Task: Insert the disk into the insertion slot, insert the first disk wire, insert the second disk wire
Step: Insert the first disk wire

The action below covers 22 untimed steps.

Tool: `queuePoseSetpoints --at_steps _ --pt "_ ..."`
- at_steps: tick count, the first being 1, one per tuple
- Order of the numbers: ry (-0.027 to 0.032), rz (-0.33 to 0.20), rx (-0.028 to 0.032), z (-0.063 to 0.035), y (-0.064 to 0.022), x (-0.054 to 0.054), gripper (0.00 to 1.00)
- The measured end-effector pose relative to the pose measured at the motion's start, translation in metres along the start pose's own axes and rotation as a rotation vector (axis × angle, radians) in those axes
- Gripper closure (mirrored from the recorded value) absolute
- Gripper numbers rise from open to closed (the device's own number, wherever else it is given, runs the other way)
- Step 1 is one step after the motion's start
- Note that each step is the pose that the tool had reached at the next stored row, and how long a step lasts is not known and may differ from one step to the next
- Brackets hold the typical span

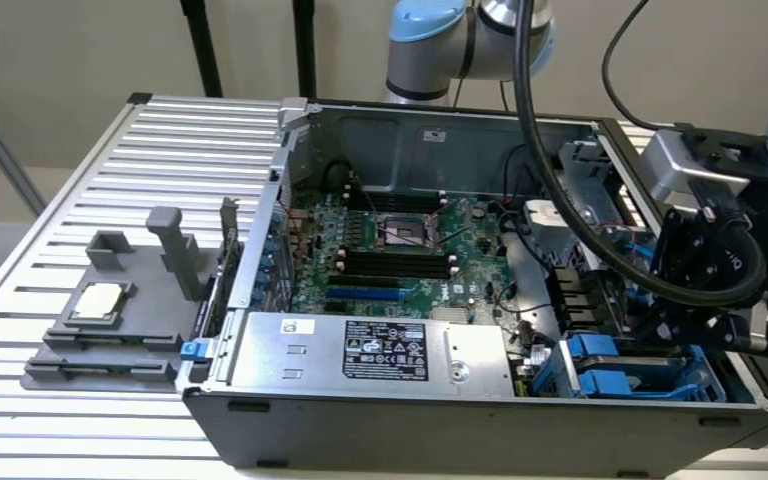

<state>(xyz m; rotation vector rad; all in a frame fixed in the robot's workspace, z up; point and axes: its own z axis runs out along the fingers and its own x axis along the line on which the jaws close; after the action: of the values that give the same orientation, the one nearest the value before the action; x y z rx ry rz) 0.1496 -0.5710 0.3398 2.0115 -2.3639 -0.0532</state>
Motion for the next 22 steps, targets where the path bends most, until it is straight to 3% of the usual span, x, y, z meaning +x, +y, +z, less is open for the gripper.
queuePoseSetpoints --at_steps 9,13,16,17,22 --pt "0.0049 0.000 0.0007 0.0020 -0.0013 -0.002 0.84" --pt "0.0043 0.000 0.0009 0.0017 -0.0013 -0.002 0.84" --pt "0.0054 -0.001 -0.0009 -0.0103 -0.0008 -0.002 0.83" --pt "0.0052 0.000 -0.0015 -0.0147 -0.0005 -0.002 0.76" --pt "0.0058 0.000 -0.0032 -0.0374 0.0006 -0.002 0.76"
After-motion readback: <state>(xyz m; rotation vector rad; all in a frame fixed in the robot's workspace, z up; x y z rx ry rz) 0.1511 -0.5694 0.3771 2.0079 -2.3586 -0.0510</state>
